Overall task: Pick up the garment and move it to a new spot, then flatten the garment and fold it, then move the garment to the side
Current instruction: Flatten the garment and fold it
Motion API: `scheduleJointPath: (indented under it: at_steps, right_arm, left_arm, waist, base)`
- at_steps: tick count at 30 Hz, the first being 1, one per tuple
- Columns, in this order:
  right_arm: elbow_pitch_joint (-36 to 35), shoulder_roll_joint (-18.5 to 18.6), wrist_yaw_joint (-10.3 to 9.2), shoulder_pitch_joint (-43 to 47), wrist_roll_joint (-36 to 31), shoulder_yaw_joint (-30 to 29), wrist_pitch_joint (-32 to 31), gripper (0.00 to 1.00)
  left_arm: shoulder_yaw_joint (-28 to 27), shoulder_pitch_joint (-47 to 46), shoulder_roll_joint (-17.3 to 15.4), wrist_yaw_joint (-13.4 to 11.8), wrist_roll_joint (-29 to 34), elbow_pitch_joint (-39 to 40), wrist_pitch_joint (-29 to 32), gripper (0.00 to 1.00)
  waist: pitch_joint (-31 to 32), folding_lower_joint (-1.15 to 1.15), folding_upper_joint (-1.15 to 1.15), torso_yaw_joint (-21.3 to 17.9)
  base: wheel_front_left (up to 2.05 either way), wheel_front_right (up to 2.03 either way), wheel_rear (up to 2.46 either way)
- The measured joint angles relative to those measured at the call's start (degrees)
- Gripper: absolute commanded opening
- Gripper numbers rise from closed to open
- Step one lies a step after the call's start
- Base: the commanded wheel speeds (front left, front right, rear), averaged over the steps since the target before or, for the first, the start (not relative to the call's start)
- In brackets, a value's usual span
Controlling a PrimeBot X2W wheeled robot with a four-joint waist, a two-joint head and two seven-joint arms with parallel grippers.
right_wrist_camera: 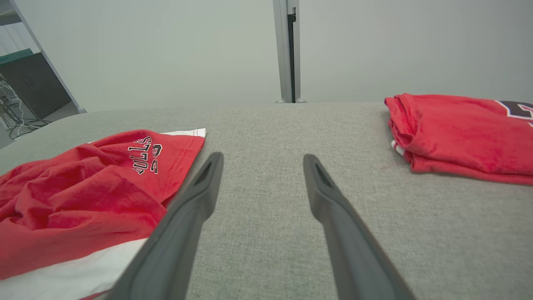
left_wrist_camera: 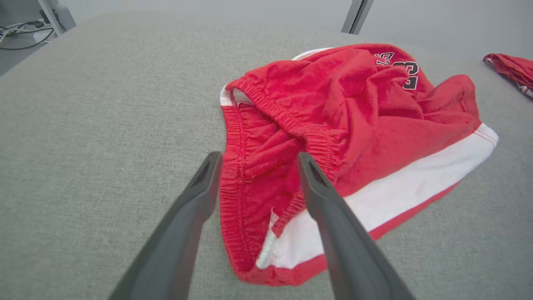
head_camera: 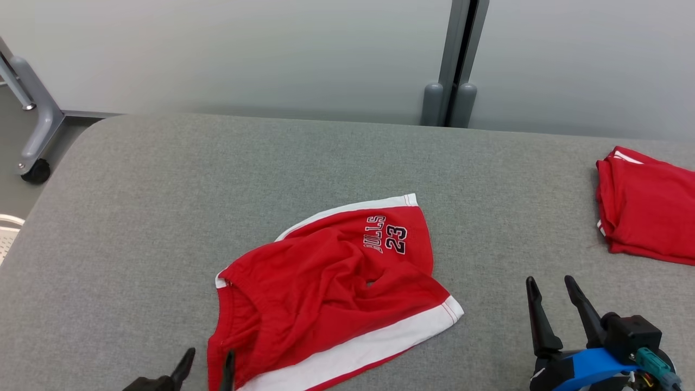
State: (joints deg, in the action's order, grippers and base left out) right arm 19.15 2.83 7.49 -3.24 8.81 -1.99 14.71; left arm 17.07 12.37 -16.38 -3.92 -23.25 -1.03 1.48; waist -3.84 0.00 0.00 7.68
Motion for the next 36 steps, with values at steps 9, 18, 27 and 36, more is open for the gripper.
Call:
scheduleJointPath:
  at_steps: [9,18,27,36]
  right_arm:
    - [0.45,0.01,0.00,0.01,0.43,-0.41,0.07,1.00]
    - [0.83,0.00,0.00,0.15,0.93,-0.42,0.12,1.00]
    - [0.80,0.00,0.00,0.59,1.09,-0.29,0.22,1.00]
    - [-0.05,0.01,0.00,2.60,0.74,1.57,0.26,1.00]
  left_arm:
    - [-3.47,-3.02,1.63,-1.57,1.44,-2.60,-13.00,1.00]
    - [-8.75,-4.69,3.09,-3.22,3.71,-2.30,-16.38,1.00]
    - [-12.85,-3.99,4.95,-1.08,8.92,-3.33,-16.48,1.00]
    - [-13.50,-4.27,6.14,1.43,11.45,-8.48,-16.52,1.00]
  waist:
    - [1.46,0.00,0.00,-1.98]
    - [2.71,0.00,0.00,-3.93]
    - [3.50,0.00,0.00,-5.21]
    - [4.32,0.00,0.00,-5.57]
  base:
    - [0.00,0.00,0.00]
    - [0.00,0.00,0.00]
    - [0.00,0.00,0.00]
    - [0.00,0.00,0.00]
